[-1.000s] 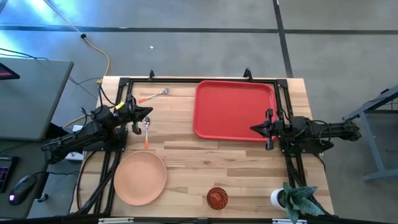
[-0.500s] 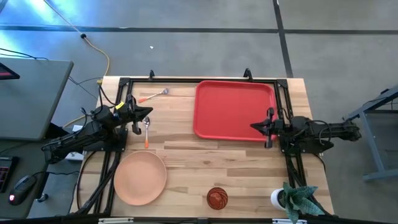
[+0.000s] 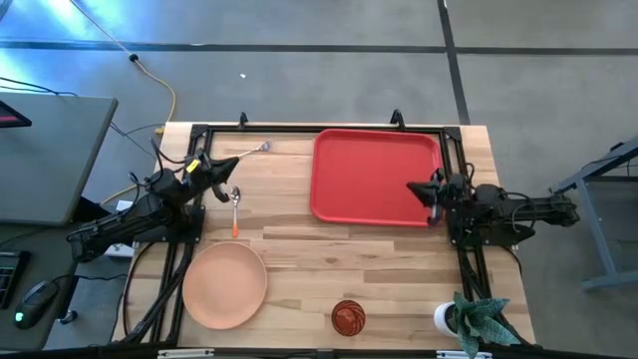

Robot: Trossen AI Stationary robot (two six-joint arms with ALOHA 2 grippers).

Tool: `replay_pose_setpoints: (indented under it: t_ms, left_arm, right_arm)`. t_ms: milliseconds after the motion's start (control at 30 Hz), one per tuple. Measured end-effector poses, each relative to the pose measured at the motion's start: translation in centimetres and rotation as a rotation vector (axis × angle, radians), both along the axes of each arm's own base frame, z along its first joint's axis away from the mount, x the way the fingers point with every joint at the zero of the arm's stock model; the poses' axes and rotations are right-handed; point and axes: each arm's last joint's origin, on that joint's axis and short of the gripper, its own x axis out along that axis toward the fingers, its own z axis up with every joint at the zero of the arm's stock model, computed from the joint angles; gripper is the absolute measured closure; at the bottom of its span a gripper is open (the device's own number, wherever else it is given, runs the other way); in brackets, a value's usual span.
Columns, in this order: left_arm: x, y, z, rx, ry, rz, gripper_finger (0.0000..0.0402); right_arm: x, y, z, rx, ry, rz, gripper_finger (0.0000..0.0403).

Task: Pick and place plate/cup/fork/spoon on tray
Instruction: Put the pink plate on the red tray

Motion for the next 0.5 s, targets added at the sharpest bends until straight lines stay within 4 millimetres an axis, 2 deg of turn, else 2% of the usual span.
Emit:
replay_pose_setpoints:
  t_ms: [167,267,500]
  left_arm:
    - [-0.04,0.06,0.02,-0.091,-0.064,0.005,0.0401]
    - [-0.05,0.06,0.08,-0.147,-0.109,-0.008,0.0401]
    - [-0.14,0.08,0.55,-0.296,-0.274,-0.037,0.0401]
  right_arm:
    - [-0.35,-0.6,0.16,0.191,-0.094,-0.196,0.0402]
    - [-0.37,-0.64,0.17,0.27,-0.137,-0.193,0.0402]
    - [-0.3,-0.58,0.02,0.316,-0.143,-0.16,0.0402]
